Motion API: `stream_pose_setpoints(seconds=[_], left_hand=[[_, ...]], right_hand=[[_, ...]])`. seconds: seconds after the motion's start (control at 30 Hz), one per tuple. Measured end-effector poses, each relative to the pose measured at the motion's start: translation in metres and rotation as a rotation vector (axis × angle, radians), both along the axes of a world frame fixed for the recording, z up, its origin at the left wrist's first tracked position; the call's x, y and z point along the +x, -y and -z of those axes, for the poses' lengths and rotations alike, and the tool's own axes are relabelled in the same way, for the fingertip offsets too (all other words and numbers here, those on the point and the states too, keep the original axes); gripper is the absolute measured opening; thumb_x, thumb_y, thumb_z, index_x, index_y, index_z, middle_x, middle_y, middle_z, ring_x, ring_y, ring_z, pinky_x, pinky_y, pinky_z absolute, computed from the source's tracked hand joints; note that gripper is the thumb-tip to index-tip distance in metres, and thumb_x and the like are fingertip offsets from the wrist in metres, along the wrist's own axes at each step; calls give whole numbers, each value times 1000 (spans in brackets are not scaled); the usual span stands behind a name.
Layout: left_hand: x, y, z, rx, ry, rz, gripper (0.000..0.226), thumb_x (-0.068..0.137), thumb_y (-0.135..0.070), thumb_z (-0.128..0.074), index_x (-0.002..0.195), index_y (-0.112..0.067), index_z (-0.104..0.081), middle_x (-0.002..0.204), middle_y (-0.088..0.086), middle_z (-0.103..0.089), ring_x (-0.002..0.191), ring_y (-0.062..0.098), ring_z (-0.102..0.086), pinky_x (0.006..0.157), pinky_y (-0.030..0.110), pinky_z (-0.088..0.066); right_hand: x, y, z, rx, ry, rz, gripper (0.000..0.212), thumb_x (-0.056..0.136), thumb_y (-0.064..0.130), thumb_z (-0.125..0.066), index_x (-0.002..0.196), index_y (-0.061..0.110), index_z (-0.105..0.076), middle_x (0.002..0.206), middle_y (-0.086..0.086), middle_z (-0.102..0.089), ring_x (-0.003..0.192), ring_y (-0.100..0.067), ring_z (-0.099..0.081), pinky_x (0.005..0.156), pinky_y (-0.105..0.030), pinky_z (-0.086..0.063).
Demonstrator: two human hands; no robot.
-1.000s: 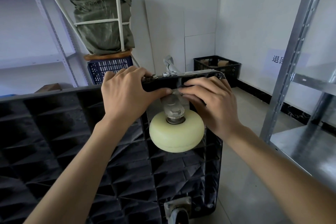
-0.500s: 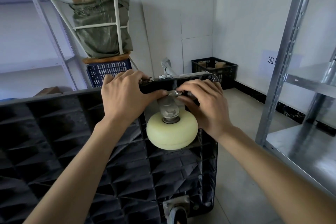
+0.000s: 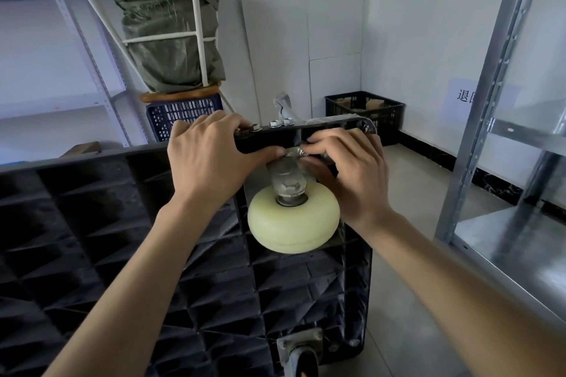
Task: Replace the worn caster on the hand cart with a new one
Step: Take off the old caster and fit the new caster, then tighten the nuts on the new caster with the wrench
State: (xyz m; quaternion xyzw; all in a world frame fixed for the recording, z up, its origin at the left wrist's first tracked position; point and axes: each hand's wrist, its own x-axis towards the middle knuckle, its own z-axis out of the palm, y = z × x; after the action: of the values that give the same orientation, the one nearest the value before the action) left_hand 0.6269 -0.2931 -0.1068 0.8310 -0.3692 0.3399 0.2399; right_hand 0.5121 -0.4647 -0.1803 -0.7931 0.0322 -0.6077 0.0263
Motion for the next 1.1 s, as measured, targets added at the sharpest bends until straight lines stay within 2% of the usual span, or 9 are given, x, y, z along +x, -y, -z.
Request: stream_pose_setpoints(seconds=[0.27,0.37,0.43,0.57,0.67,0.77,0.97,1.1], left_hand=[[2,0,2,13,30,5,71,70,-90,-53,105,-30,-70,105,-8,-70,102,20,-63,93,40,-35],[3,-3,6,34,82,12,72,76,-89,-50,108,-28,-70,104,-7,-70,100,21,-63,92,40,-35],[5,-6,8,48,109,40,68,81,-84,-49,114,-27,-69,106,-6,-70,101,20,-64,93,39,-36],[4,-26,24,-24,148,144,63,90,-67,-58,133,-21,-60,128,-2,-67,121,22,-58,107,39,-34],[-4,-49,52,-91,173,177,68,93,-57,-62,145,-14,-52,151,4,-50,143,22,-42,121,42,-27],[-19,-68,92,-123,109,198,69,95,-53,-59,149,-12,-48,160,4,-38,149,22,-33,122,46,-25],[-52,-89,191,136,-128,237,70,90,-61,-61,146,-18,-53,153,0,-49,140,20,-46,117,38,-30],[-76,-102,255,252,-318,231,68,84,-55,-74,140,-21,-59,145,-2,-57,131,21,-53,109,37,-38]], right_hand=[[-1,-3,2,18,-29,0,25,100,39,-62,100,18,-74,111,7,-70,98,-21,-63,85,-45,-43],[-7,-5,0,26,-85,0,20,99,36,-66,108,20,-73,114,8,-69,101,-20,-62,89,-41,-42],[-14,-5,-1,14,-147,6,24,99,35,-67,118,21,-71,119,8,-67,108,-19,-61,93,-39,-42],[-39,-1,6,-49,-295,4,43,98,28,-65,139,18,-59,139,4,-59,128,-19,-54,109,-39,-42],[-62,-1,19,-33,-365,49,52,96,31,-67,145,19,-54,149,7,-51,136,-15,-48,116,-37,-37],[-81,-6,43,0,-388,65,48,98,36,-65,141,18,-57,147,5,-54,134,-18,-52,111,-36,-42],[-112,-34,124,78,-616,50,48,100,43,-61,143,22,-56,147,8,-54,134,-15,-51,111,-35,-43],[-131,-60,191,179,-777,55,48,97,44,-64,141,26,-57,143,10,-56,130,-14,-53,107,-34,-44]])
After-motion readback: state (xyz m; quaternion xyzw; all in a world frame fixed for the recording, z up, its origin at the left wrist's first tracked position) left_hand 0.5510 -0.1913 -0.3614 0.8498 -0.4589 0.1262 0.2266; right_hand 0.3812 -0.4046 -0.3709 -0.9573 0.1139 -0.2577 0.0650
